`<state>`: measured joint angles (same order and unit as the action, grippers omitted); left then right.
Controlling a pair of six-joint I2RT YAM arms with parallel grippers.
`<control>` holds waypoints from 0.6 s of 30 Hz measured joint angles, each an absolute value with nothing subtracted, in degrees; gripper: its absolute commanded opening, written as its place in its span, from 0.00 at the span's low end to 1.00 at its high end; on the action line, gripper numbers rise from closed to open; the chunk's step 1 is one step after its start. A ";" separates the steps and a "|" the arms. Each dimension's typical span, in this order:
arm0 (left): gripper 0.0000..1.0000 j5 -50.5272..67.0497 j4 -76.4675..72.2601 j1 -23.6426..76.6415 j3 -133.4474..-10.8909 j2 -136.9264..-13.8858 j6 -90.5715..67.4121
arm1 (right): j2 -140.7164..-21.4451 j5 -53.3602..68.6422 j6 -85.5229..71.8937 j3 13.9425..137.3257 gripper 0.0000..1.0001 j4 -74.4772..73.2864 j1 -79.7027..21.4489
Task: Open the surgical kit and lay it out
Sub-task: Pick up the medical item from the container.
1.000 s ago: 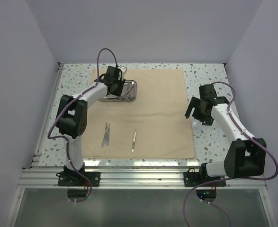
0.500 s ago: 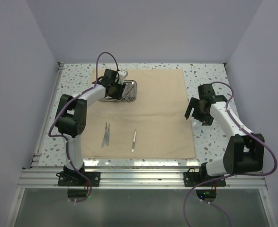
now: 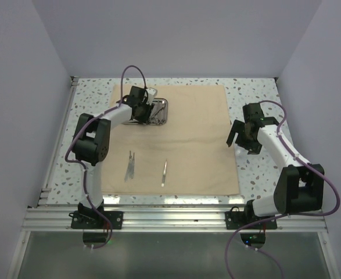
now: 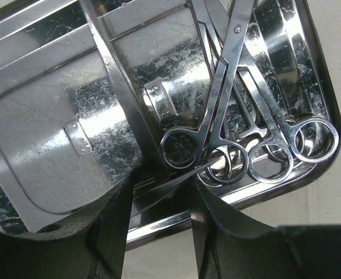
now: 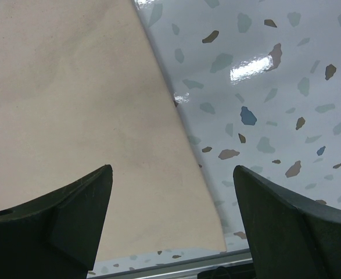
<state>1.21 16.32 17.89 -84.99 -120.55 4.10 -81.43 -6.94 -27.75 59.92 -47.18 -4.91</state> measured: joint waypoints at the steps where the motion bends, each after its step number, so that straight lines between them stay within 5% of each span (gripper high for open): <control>1: 0.45 1.04 16.25 17.91 -85.17 -120.73 4.10 | -81.43 -6.94 -27.75 59.92 0.89 -47.18 -4.91; 18: 0.00 0.32 16.73 17.89 -90.56 -123.94 3.55 | -82.24 -6.92 -27.53 59.92 0.89 -47.20 -4.91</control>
